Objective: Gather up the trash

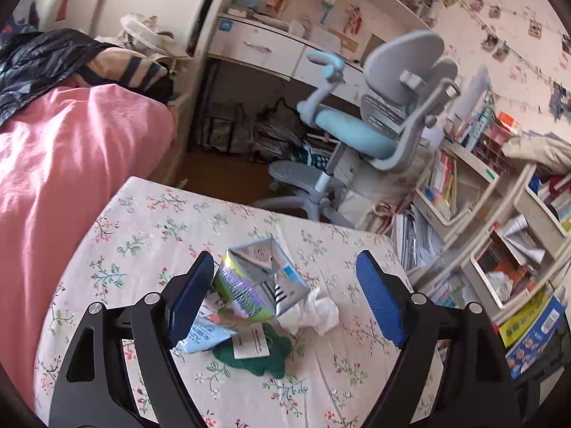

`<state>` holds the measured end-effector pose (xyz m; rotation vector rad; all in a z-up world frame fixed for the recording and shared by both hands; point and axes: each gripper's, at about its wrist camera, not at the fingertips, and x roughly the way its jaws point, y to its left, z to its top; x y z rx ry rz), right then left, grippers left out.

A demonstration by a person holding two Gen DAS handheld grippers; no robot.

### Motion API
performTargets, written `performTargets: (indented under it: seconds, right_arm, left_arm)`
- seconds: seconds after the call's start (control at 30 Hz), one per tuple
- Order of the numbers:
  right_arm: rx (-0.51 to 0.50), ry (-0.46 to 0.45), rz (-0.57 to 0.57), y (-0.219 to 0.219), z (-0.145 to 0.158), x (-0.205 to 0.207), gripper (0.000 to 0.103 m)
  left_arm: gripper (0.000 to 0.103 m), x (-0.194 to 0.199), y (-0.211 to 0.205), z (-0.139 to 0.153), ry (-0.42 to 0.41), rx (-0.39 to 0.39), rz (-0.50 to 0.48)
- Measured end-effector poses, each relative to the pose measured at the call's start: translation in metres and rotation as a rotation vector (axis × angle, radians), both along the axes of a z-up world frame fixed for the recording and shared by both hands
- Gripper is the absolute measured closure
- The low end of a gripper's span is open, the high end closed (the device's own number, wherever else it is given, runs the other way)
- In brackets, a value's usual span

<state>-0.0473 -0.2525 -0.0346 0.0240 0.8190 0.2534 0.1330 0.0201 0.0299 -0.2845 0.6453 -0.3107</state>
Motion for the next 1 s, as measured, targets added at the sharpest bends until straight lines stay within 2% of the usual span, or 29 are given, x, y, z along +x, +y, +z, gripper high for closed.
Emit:
performTargets:
  seconds: [0.2, 0.27, 0.4, 0.5, 0.63, 0.67, 0.77, 0.9, 0.97, 1.0]
  right_arm:
    - [0.011, -0.009, -0.007, -0.004, 0.003, 0.0, 0.031]
    - [0.017, -0.013, -0.01, -0.006, 0.005, -0.001, 0.031]
    - [0.023, -0.013, -0.014, -0.007, 0.005, -0.001, 0.029]
    - [0.023, -0.009, -0.011, -0.007, 0.004, -0.002, 0.029]
    - [0.025, -0.004, -0.01, -0.007, 0.002, -0.001, 0.029]
    - [0.023, -0.003, -0.009, -0.007, 0.002, -0.001, 0.029]
    - [0.021, 0.0, -0.009, -0.006, 0.0, 0.0, 0.029]
    - [0.022, -0.015, -0.001, 0.0, 0.007, 0.002, 0.029]
    - [0.021, -0.029, 0.013, 0.008, 0.012, 0.006, 0.029]
    - [0.017, -0.036, 0.021, 0.012, 0.014, 0.008, 0.029]
  left_arm:
    - [0.025, -0.02, -0.03, -0.023, 0.103, 0.083, -0.251]
    - [0.025, -0.028, -0.025, -0.024, 0.097, 0.112, -0.244]
    - [0.025, -0.028, 0.009, -0.022, 0.095, 0.044, -0.129]
    - [0.026, -0.016, 0.027, -0.032, 0.157, -0.025, -0.046]
    - [0.026, -0.01, 0.02, -0.041, 0.19, -0.05, -0.052]
    - [0.026, -0.01, 0.013, -0.041, 0.188, -0.033, -0.061]
    - [0.025, -0.011, -0.014, -0.046, 0.174, 0.098, -0.065]
    - [0.026, -0.013, -0.038, -0.052, 0.162, 0.23, -0.053]
    - [0.026, -0.017, -0.041, -0.053, 0.161, 0.267, -0.036]
    - [0.026, -0.018, -0.039, -0.053, 0.166, 0.258, -0.025]
